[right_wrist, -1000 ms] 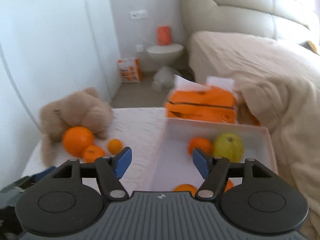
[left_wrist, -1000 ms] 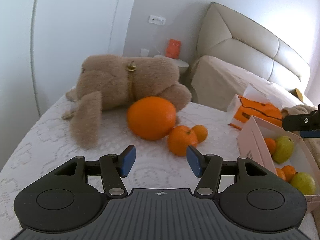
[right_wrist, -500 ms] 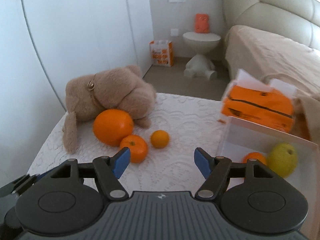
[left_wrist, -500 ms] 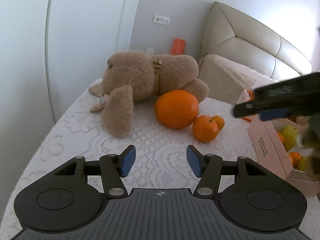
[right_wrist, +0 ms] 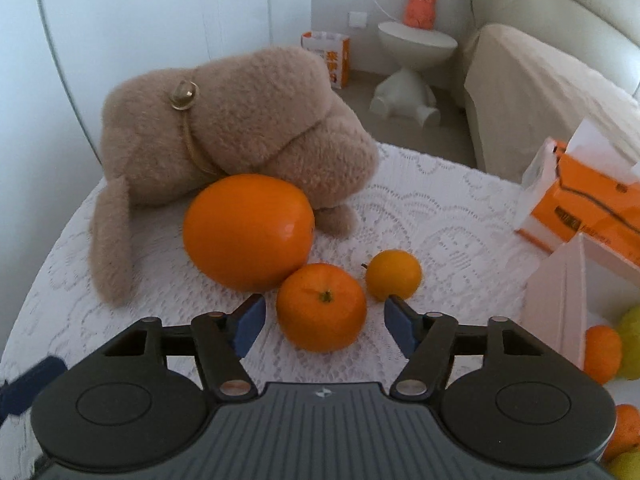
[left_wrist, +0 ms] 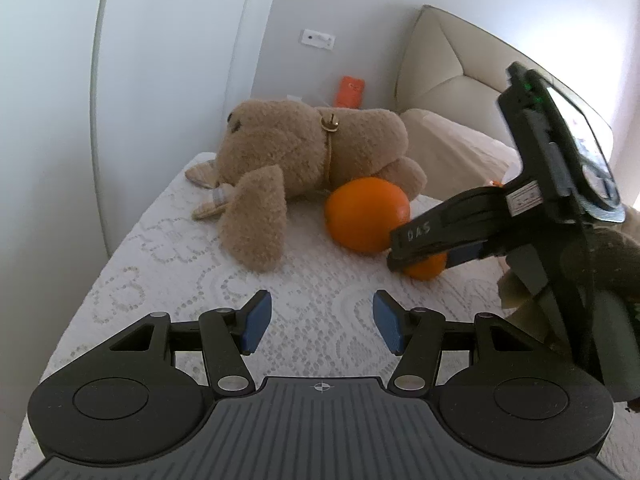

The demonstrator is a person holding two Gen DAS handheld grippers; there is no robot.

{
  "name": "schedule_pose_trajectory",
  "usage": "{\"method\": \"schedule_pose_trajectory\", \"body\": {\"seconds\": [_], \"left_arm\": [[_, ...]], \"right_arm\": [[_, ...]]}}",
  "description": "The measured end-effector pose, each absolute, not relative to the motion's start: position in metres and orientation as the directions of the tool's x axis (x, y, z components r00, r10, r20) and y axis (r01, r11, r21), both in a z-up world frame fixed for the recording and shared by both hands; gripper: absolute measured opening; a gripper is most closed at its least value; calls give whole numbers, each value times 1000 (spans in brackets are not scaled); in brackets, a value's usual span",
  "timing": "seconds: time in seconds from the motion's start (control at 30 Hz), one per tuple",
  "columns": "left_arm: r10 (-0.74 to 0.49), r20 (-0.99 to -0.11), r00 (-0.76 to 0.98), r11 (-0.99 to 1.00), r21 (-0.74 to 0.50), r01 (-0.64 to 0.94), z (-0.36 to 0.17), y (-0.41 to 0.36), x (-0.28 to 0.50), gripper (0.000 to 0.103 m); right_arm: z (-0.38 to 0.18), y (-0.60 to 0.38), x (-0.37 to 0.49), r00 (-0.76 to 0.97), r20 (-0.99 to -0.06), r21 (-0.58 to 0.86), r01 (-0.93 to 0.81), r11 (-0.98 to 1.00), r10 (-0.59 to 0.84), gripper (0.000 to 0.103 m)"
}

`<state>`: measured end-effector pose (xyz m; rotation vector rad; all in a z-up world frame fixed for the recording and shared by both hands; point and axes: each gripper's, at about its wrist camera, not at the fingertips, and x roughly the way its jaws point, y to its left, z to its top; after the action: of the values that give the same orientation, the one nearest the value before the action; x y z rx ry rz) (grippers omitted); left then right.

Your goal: Organize fruits

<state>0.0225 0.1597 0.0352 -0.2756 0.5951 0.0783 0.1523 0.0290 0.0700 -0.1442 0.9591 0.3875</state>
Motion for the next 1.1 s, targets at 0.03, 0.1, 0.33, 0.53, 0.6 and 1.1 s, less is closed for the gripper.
{"method": "schedule_pose_trajectory", "body": {"seconds": [0.03,0.1,0.33,0.53,0.6,1.1], "left_arm": [[-12,-565,825,960,-238,-149,34,160,22,61],[-20,-569,822,959,-244,-145,32,161,23,61],[15,-586,810,948,-249,-198,26,169,23,61],[38,-579,814,914,-310,-263,25,190,21,61],[32,-584,811,915,-309,-258,23,189,22,61],[1,-527,850,926,-320,-200,13,180,21,61]], "right_arm": [[68,29,152,502,-827,47,-387,921,253,48],[69,30,147,509,-824,30,-399,916,249,47],[94,17,112,438,-822,115,-497,860,363,47],[87,2,71,372,-825,179,-542,821,426,47],[79,0,65,348,-831,192,-552,812,433,48],[102,-17,155,520,-806,99,-353,930,283,52]]}}
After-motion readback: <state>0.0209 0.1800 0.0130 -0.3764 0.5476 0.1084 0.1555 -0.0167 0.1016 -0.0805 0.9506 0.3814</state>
